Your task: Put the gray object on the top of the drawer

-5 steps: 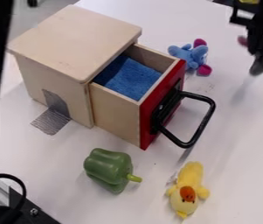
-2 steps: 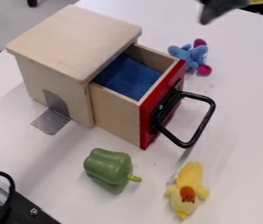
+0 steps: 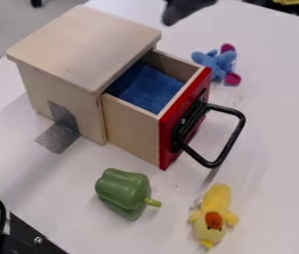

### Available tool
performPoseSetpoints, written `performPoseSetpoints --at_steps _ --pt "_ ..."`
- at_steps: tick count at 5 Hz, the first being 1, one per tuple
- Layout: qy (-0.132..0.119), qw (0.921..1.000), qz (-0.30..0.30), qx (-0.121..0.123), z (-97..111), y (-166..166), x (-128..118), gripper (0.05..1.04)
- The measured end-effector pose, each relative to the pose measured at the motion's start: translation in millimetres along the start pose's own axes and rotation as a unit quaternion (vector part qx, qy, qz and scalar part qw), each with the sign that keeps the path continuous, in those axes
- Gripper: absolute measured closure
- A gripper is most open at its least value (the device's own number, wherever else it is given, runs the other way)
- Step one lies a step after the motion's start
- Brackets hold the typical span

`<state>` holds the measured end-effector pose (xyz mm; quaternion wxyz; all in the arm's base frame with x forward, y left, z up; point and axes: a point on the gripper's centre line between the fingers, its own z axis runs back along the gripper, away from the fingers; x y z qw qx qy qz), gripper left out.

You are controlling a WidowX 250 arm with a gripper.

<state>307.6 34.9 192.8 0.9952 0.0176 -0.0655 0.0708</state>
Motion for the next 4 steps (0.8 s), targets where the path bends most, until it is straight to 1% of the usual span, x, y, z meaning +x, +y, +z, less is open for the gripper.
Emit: performPoseSetpoints --at_steps 1,2,3,4 --pt "0.012 0.9997 0.021 0.005 -14.9 25.6 -9.3 0.994" --pt "0.018 0.9990 0.040 0.007 -31.2 56.0 -18.3 0.994" --pt "0.047 0.9981 0.039 -0.001 -50.4 67.4 -21.9 0.994" --pt "0.059 0.9978 0.031 0.003 -52.5 73.1 -25.4 0.994"
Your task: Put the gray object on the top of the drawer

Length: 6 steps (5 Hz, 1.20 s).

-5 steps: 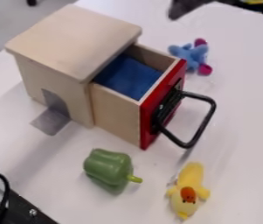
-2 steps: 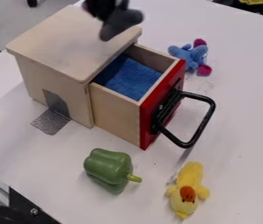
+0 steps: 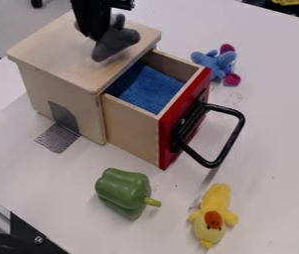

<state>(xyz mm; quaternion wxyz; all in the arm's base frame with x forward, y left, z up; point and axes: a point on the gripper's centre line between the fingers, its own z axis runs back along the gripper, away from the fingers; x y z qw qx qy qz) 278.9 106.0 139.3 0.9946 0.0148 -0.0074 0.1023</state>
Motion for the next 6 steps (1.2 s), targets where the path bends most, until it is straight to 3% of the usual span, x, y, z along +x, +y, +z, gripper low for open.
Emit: performPoseSetpoints --at_steps 1,2,3,4,5,6 --pt "0.005 1.0000 -0.001 0.003 -0.8 1.4 -1.5 0.968" --pt "0.013 0.9999 0.008 0.004 -0.8 1.8 -4.0 0.770" --pt "0.024 0.9996 0.011 0.010 1.6 -0.1 -7.7 0.472" --pt "-0.003 0.9999 0.006 0.012 23.9 -5.6 -6.0 0.174" --pt "-0.035 0.9988 -0.034 0.005 48.7 -25.6 -2.2 0.081" --pt "-0.052 0.9959 -0.074 -0.005 66.3 -46.7 0.3 0.085"
